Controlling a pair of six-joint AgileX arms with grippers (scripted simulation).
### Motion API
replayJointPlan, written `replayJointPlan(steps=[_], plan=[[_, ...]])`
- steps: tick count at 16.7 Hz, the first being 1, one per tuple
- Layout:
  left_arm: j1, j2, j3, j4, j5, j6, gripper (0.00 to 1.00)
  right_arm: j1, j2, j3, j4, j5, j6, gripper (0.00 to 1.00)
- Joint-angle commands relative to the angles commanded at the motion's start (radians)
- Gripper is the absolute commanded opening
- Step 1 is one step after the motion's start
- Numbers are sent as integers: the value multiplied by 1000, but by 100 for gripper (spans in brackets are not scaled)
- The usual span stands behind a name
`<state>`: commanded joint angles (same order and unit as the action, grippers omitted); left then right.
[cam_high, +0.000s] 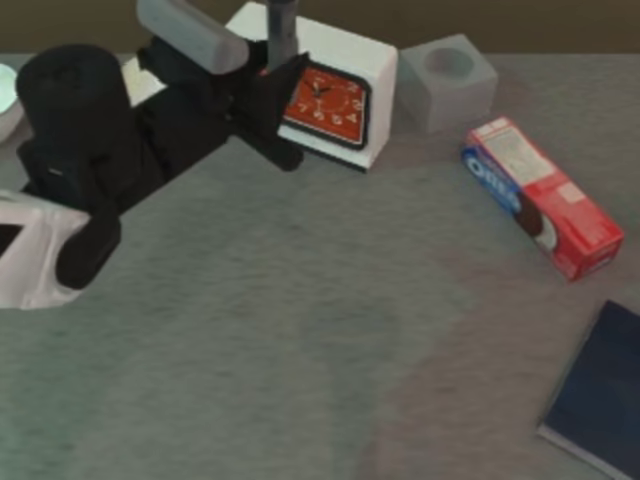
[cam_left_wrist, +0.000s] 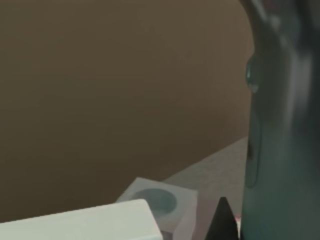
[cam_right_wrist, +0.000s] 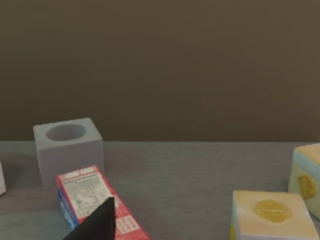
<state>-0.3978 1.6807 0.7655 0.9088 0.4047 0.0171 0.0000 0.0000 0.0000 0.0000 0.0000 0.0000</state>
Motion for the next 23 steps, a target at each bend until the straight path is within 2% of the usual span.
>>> replayJointPlan(steps=[6, 8, 12, 14, 23], plan=[[-21, -4, 3, -7, -19, 0, 0, 0, 0, 0, 0, 0, 0, 100], [-65, -28, -1, -19, -70, 2, 0, 0, 0, 0, 0, 0, 0, 100], [-192, -94, -11, -53, -208, 3, 0, 0, 0, 0, 0, 0, 0, 100], [-231, -116, -12, -61, -250, 3, 0, 0, 0, 0, 0, 0, 0, 100], [-236, -119, -12, -62, -254, 3, 0, 0, 0, 0, 0, 0, 0, 100]])
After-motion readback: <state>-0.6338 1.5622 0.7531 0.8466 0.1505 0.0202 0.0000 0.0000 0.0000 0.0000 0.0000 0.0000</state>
